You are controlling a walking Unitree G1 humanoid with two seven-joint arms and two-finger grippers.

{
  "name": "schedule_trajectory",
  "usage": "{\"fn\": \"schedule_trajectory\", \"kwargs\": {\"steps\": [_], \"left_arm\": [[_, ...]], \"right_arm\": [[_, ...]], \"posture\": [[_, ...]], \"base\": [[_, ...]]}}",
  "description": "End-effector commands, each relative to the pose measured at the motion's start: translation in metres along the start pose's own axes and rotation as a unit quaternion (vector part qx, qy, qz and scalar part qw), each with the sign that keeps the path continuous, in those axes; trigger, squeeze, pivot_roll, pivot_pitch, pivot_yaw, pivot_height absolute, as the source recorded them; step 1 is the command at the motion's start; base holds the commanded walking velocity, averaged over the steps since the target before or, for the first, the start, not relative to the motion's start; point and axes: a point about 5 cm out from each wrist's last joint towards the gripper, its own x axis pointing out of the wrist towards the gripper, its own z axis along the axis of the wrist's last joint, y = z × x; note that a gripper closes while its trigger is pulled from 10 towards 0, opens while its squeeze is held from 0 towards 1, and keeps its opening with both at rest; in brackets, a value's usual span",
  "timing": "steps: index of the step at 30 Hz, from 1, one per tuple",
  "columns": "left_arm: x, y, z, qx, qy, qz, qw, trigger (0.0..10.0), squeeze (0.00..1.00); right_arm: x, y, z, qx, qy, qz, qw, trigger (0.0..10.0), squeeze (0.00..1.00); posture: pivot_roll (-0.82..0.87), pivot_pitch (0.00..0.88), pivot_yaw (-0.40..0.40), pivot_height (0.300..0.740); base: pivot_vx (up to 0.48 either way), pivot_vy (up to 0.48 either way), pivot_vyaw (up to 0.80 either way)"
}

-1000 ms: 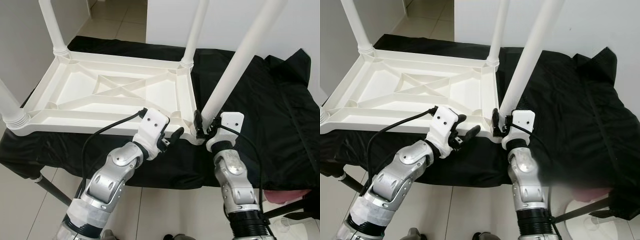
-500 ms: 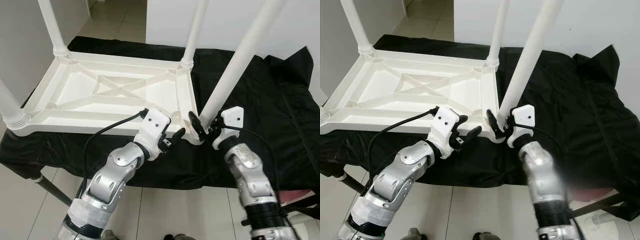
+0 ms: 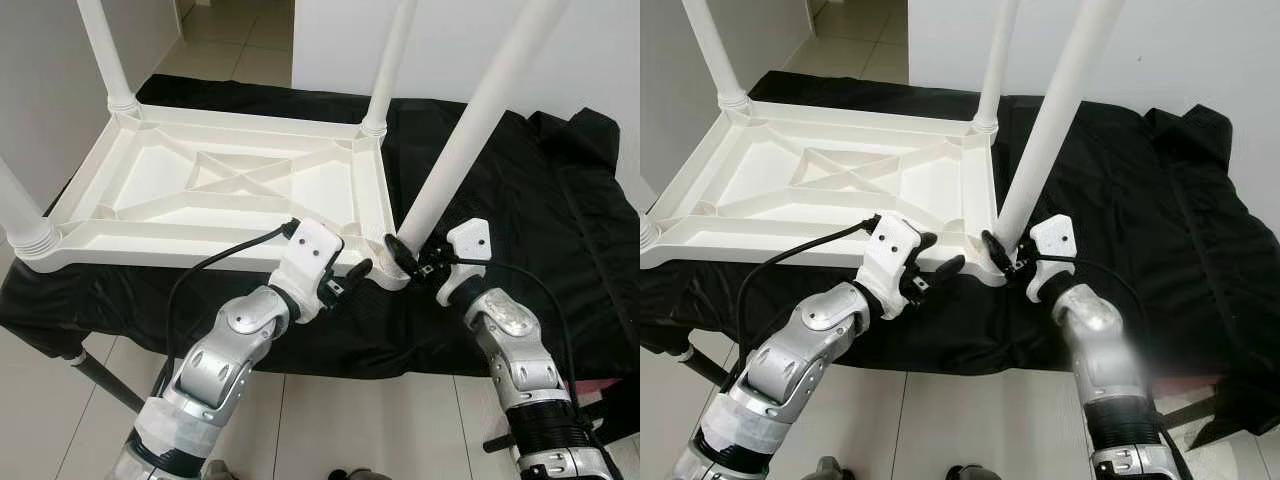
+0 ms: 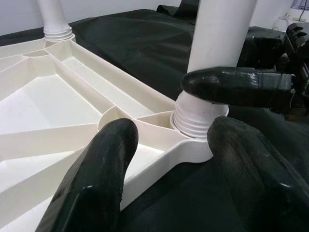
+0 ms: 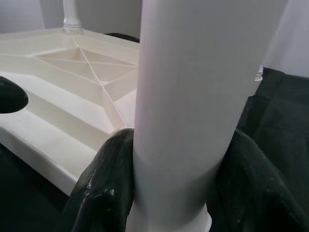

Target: Building children table

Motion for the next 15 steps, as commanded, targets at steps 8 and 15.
{"fn": "schedule_trajectory", "kwargs": {"steps": [8,15], "left_arm": [[0.0003,-0.0073,0.0026,0.0,-0.001,-0.043,0.999,10.0,0.0],[-0.0004,-0.0073,0.0026,0.001,0.001,-0.044,0.999,10.0,0.0]], "right_arm": [[-0.0086,0.0013,-0.0074,0.023,0.011,-0.008,1.0,10.0,0.0],[-0.0082,0.0051,-0.0039,0.036,-0.004,-0.024,0.999,10.0,0.0]], "posture": [[0.02,0.09,-0.025,0.74],[0.01,0.09,-0.02,0.74]], "base": [[0.0,0.0,0.0],[0.0,0.0,0.0]]}}
